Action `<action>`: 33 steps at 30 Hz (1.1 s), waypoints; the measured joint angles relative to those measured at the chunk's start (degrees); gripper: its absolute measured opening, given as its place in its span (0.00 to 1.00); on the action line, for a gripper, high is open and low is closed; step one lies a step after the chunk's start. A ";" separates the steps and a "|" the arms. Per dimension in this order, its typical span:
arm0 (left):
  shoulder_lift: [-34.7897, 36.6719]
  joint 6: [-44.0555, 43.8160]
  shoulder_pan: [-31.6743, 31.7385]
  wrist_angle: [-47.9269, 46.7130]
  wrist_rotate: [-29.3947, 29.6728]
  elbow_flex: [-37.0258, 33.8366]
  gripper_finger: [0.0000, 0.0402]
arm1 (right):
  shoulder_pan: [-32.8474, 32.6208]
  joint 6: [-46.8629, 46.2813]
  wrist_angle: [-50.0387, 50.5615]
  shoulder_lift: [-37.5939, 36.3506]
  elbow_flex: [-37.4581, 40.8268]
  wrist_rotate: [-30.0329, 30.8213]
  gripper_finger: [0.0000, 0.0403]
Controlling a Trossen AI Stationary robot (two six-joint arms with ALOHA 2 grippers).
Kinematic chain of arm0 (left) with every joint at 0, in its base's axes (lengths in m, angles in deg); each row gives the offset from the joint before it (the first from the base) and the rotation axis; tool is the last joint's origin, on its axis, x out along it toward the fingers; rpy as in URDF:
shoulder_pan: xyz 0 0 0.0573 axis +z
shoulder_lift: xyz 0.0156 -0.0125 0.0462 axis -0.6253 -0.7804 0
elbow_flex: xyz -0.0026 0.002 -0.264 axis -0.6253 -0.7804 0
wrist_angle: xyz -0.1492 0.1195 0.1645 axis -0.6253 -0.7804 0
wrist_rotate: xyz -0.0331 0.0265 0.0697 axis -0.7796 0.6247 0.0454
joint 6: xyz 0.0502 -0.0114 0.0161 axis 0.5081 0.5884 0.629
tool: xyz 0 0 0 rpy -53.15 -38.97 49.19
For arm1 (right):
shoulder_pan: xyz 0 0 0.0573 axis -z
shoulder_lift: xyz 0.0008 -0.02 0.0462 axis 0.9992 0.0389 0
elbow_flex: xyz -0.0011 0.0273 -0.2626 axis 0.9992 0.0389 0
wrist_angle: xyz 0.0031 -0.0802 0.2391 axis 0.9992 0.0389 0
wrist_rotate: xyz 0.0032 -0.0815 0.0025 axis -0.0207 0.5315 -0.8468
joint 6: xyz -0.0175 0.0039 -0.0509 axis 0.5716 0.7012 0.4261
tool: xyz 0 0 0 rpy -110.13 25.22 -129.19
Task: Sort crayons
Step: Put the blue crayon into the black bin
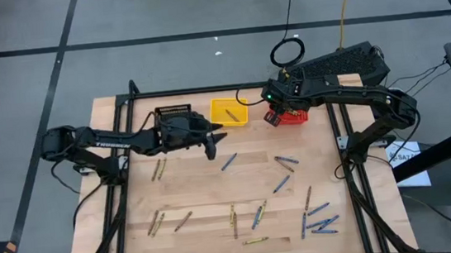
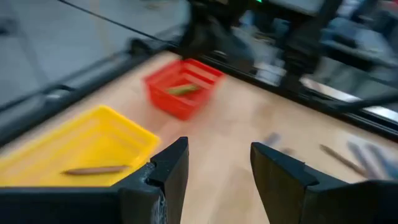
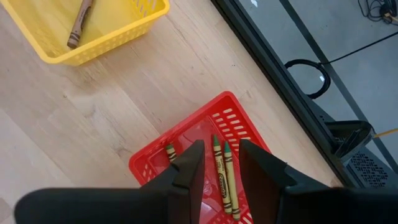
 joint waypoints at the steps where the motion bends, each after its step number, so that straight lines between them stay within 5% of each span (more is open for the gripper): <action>1: -0.01 0.03 -0.07 0.20 1.92 0.00 0.44 | 0.00 0.00 0.00 0.00 0.00 -0.04 0.21; 6: -0.06 0.04 0.36 0.17 3.67 0.00 0.44 | 0.00 0.00 0.01 0.00 0.00 -0.04 0.21; 14: 0.40 1.66 0.14 -0.75 -20.65 0.00 0.44 | 0.00 0.00 0.00 0.00 0.00 -0.04 0.21; 33: -0.08 2.00 1.27 0.59 -19.15 0.02 0.44 | 0.01 -1.19 0.02 0.00 0.00 -0.04 0.21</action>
